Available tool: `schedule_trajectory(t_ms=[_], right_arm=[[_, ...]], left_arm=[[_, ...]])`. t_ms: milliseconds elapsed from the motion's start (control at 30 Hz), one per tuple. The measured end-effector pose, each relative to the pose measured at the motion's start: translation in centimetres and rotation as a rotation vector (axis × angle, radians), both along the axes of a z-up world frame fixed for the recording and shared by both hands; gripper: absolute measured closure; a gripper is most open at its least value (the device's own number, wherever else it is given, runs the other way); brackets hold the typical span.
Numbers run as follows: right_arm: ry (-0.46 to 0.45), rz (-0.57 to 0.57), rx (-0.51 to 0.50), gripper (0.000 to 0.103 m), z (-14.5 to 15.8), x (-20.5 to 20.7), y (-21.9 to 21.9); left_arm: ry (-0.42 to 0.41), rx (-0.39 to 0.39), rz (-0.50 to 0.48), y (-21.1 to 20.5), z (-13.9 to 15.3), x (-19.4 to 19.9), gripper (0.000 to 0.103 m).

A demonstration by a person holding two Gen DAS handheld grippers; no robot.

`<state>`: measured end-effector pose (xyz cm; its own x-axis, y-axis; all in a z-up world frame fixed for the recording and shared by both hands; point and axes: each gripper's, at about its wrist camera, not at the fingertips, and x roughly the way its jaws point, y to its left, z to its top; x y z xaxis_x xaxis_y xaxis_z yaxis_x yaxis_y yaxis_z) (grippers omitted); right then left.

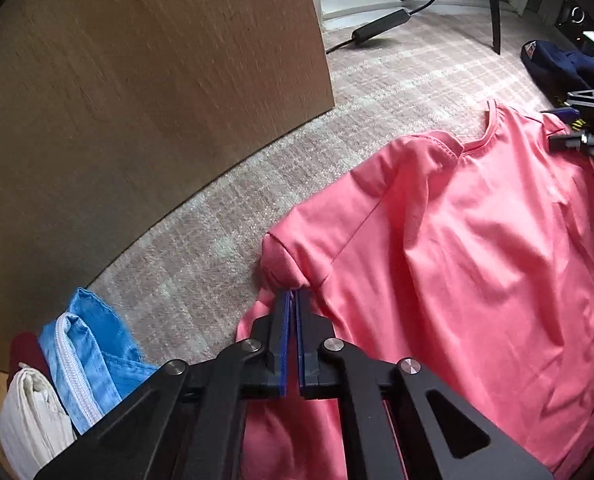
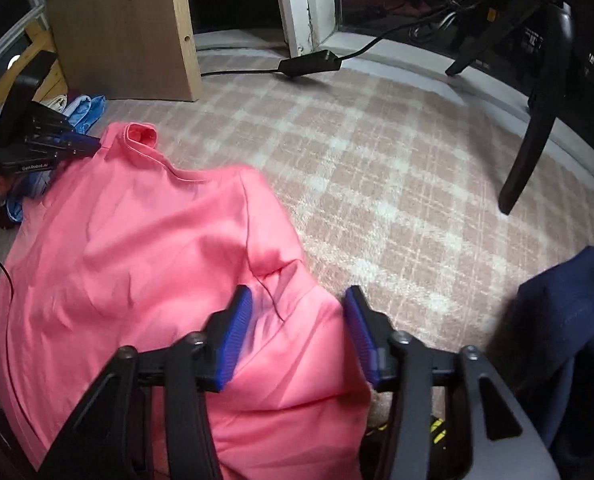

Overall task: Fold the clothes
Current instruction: 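Grasp the shoulder seam with the left gripper while the right gripper grasps the other shoulder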

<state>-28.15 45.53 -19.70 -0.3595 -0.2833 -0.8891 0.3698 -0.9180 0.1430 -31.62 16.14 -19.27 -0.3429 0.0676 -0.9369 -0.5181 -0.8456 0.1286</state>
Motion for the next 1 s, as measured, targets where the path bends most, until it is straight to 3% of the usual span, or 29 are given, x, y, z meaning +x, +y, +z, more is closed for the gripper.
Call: schedule_trajectory(t_ms=[267, 433, 500, 667, 800, 900, 1000], right_arm=[[0.144, 0.007, 0.092, 0.100, 3.1, -0.2, -1.0], [0.239, 0.012, 0.154, 0.100, 5.1, -0.3, -1.7], [0.277, 0.014, 0.178, 0.100, 5.9, -0.3, -1.9], [0.212, -0.007, 0.136, 0.098, 5.3, -0.9, -0.6], [0.152, -0.025, 0.096, 0.074, 4.7, -1.4, 0.5], [0.073, -0.020, 0.074, 0.069, 4.4, -0.6, 2.3], [-0.002, 0.028, 0.132, 0.069, 3.3, 1.0, 3.2]], left_arm=[[0.078, 0.025, 0.080, -1.4, 2.4, 1.3, 0.101], [0.175, -0.051, 0.187, -3.2, 4.4, -0.9, 0.101], [0.183, -0.094, 0.204, -3.6, 3.8, -1.9, 0.101], [0.139, -0.187, 0.215, -3.3, 0.0, -2.8, 0.101], [0.111, -0.238, 0.205, -3.2, -2.0, -2.7, 0.101], [0.100, -0.219, 0.209, -3.6, -1.6, -2.8, 0.101], [0.096, -0.226, 0.209, -3.8, -1.4, -2.9, 0.101]])
